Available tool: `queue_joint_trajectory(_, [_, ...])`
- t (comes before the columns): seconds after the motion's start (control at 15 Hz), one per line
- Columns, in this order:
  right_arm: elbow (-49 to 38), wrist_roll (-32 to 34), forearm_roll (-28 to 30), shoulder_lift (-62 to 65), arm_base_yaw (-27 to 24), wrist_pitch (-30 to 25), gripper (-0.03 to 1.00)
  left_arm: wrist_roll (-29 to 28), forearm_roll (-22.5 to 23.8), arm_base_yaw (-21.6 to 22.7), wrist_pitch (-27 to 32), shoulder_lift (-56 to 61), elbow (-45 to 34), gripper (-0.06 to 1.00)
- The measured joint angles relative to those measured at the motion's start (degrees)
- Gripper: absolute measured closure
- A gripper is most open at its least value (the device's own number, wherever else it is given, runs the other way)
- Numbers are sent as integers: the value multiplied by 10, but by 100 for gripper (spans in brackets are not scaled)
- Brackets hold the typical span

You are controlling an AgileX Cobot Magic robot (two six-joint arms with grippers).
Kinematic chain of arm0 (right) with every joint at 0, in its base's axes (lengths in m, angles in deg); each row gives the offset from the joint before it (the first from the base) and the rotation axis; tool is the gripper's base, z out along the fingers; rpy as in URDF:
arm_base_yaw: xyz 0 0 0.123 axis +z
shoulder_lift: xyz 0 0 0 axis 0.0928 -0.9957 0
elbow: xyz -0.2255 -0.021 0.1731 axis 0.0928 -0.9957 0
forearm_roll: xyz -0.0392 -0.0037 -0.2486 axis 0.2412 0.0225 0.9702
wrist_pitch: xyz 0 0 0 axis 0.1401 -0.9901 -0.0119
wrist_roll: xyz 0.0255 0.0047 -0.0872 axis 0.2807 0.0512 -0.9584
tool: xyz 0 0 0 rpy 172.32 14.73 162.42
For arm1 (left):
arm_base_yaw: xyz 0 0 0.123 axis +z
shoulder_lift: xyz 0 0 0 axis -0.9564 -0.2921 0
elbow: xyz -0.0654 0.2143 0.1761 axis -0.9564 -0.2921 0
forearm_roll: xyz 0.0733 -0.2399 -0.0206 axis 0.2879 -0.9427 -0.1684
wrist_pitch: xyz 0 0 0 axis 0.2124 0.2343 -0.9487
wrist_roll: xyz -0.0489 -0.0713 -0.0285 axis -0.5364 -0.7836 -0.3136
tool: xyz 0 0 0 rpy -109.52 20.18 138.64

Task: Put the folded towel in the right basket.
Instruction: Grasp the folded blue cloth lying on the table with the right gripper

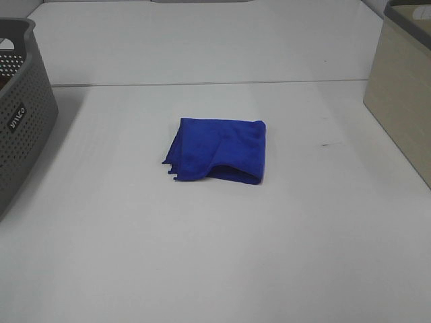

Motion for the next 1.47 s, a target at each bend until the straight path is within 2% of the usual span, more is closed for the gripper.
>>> queue_joint_trajectory(0.6, [13,-14,0,-28,0,-4,3,0,0,0,0,0,0,-4])
queue_joint_trajectory(0.73, [85,-10,-17,-168,0,-34,4,0,0,0,0,0,0,-4])
queue_joint_trajectory(0.93, [267,-20,-87,-438,0,-91,4,0,0,0,0,0,0,-4])
queue_joint_trajectory(1.07, [373,-30,-128,-570,0,-91,4,0,0,0,0,0,0,-4])
queue_joint_trajectory(1.13, [421,-45,-176,-647,0,-75,4,0,0,0,0,0,0,-4])
queue_joint_trajectory(1.27, [458,-54,-251,-751,9,-29,4,0,0,0,0,0,0,-4])
queue_joint_trajectory(1.47, [509,-71,-296,-934,77,31,4,0,0,0,0,0,0,-4])
